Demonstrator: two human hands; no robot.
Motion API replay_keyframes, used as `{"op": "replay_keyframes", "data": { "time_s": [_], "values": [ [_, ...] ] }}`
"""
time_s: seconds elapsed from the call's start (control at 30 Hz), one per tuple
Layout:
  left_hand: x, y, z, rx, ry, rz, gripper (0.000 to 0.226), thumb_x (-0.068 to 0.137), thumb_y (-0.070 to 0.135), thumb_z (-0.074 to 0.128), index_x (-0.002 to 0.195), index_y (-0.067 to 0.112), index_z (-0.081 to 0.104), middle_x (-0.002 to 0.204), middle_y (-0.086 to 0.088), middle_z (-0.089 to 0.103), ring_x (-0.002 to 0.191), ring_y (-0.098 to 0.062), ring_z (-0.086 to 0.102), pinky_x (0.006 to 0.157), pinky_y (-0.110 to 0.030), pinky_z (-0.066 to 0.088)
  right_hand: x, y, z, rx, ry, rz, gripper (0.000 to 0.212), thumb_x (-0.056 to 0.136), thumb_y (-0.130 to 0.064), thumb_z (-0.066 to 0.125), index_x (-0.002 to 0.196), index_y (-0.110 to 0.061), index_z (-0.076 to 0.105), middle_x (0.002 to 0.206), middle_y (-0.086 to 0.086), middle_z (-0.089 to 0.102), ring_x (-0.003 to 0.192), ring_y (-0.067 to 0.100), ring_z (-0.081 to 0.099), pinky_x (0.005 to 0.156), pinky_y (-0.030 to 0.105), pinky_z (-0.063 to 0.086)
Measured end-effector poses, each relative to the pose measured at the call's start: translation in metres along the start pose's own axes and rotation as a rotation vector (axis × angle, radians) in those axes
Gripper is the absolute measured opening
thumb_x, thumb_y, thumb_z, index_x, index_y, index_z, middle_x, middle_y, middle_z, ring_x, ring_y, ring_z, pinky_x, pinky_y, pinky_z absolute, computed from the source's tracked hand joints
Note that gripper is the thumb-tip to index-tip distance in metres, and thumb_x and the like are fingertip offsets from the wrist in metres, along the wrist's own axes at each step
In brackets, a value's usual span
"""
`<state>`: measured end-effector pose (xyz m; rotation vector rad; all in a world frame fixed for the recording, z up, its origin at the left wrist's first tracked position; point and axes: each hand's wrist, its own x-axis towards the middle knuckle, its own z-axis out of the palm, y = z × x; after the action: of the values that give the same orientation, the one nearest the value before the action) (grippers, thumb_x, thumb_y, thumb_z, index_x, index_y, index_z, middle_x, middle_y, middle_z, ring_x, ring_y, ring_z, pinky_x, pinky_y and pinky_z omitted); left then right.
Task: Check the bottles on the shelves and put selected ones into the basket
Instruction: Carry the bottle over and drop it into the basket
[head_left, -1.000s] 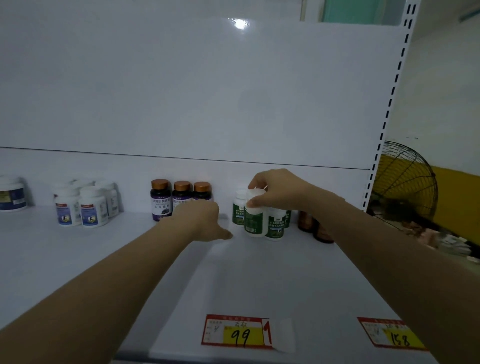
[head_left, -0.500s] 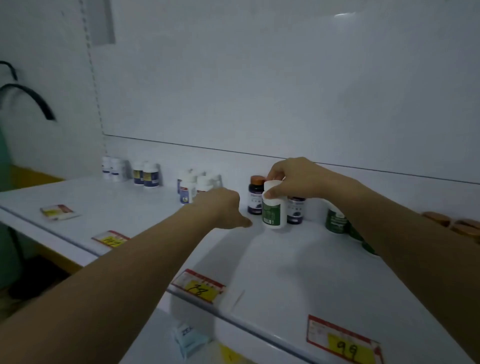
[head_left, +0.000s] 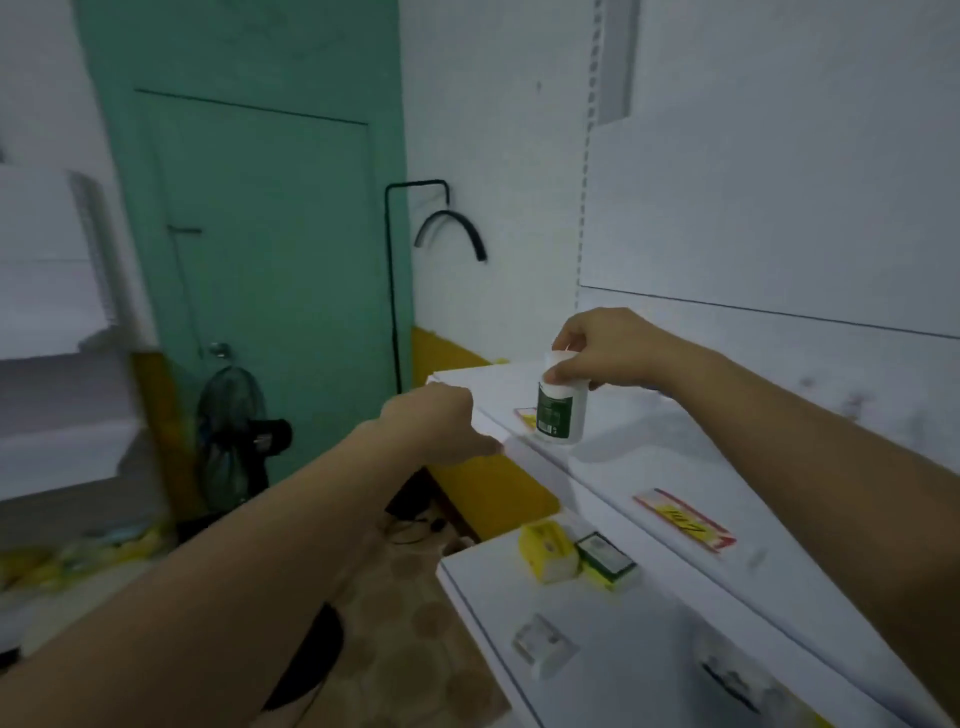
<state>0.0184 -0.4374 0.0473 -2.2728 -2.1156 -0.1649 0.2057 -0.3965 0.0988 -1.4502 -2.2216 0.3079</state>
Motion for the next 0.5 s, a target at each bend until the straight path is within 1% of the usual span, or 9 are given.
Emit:
{"op": "replay_keyframes", "data": {
  "time_s": [0.03,0.1,0.13,0.17,0.2,0.27,0.33,0.4,0.5],
  "values": [
    [0.004,-0.021,0.002,0.002,-0.016,-0.039,0.058,0.085,0.059,0.053,0.115,0.01,0.056,0.097,-0.004,0.055,0.089,-0.02,0.054,0.071,-0.03,0.045,0.017,-0.014,0.016,0.003,-0.021,-0.03,0.04,0.081,-0.027,0.073,0.115,-0.01,0.061,0.109,0.006,0.061,0.078,0.015,0.061,0.061,0.021,0.053],
    [0.012,-0.062,0.007,-0.016,-0.046,-0.102,0.055,0.086,0.057,0.054,0.116,0.011,0.054,0.105,-0.005,0.056,0.099,-0.022,0.055,0.078,-0.032,0.045,0.052,-0.039,0.047,-0.001,-0.068,-0.081,0.04,0.081,-0.028,0.072,0.115,-0.009,0.061,0.11,0.008,0.062,0.082,0.019,0.063,0.061,0.023,0.051],
    [0.018,-0.083,0.01,-0.022,-0.053,-0.132,0.052,0.086,0.058,0.054,0.113,0.014,0.054,0.106,-0.006,0.055,0.099,-0.022,0.054,0.079,-0.032,0.044,0.069,-0.051,0.063,-0.006,-0.093,-0.108,0.04,0.082,-0.029,0.072,0.115,-0.009,0.061,0.11,0.008,0.062,0.083,0.02,0.063,0.06,0.023,0.051],
    [0.026,-0.103,0.014,-0.015,-0.054,-0.158,0.049,0.085,0.059,0.053,0.107,0.015,0.052,0.102,-0.006,0.052,0.094,-0.02,0.052,0.078,-0.032,0.044,0.088,-0.061,0.078,-0.013,-0.112,-0.135,0.04,0.082,-0.029,0.071,0.115,-0.008,0.061,0.11,0.009,0.062,0.084,0.021,0.062,0.06,0.024,0.05],
    [0.035,-0.123,0.018,-0.003,-0.054,-0.184,0.053,0.084,0.061,0.053,0.105,0.012,0.052,0.099,-0.004,0.051,0.091,-0.02,0.051,0.076,-0.031,0.044,0.108,-0.071,0.092,-0.017,-0.122,-0.16,0.039,0.082,-0.029,0.071,0.114,-0.008,0.062,0.11,0.009,0.062,0.086,0.022,0.062,0.061,0.025,0.051],
    [0.057,-0.161,0.029,0.009,-0.056,-0.235,0.065,0.083,0.063,0.052,0.117,0.007,0.054,0.104,-0.006,0.055,0.095,-0.022,0.054,0.079,-0.034,0.048,0.148,-0.086,0.121,-0.028,-0.136,-0.207,0.038,0.083,-0.029,0.07,0.112,-0.006,0.063,0.111,0.01,0.063,0.091,0.023,0.062,0.071,0.031,0.055],
    [0.083,-0.196,0.041,0.013,-0.04,-0.274,0.069,0.083,0.063,0.052,0.125,0.008,0.051,0.114,-0.007,0.058,0.102,-0.025,0.056,0.083,-0.036,0.05,0.19,-0.099,0.15,-0.06,-0.144,-0.245,0.038,0.085,-0.029,0.068,0.114,-0.006,0.063,0.112,0.011,0.064,0.097,0.024,0.062,0.084,0.039,0.055],
    [0.111,-0.227,0.054,0.009,-0.015,-0.306,0.068,0.084,0.062,0.053,0.125,0.008,0.05,0.111,-0.006,0.058,0.1,-0.025,0.056,0.081,-0.036,0.05,0.231,-0.108,0.175,-0.096,-0.159,-0.275,0.037,0.085,-0.03,0.066,0.114,-0.006,0.064,0.112,0.011,0.064,0.1,0.025,0.061,0.087,0.042,0.053],
    [0.154,-0.267,0.073,0.018,-0.027,-0.324,0.061,0.084,0.061,0.053,0.118,0.01,0.051,0.107,-0.007,0.058,0.095,-0.024,0.057,0.074,-0.033,0.049,0.294,-0.12,0.205,-0.124,-0.199,-0.313,0.035,0.086,-0.03,0.064,0.111,-0.005,0.066,0.11,0.011,0.065,0.099,0.025,0.061,0.086,0.04,0.053]
  ]
}}
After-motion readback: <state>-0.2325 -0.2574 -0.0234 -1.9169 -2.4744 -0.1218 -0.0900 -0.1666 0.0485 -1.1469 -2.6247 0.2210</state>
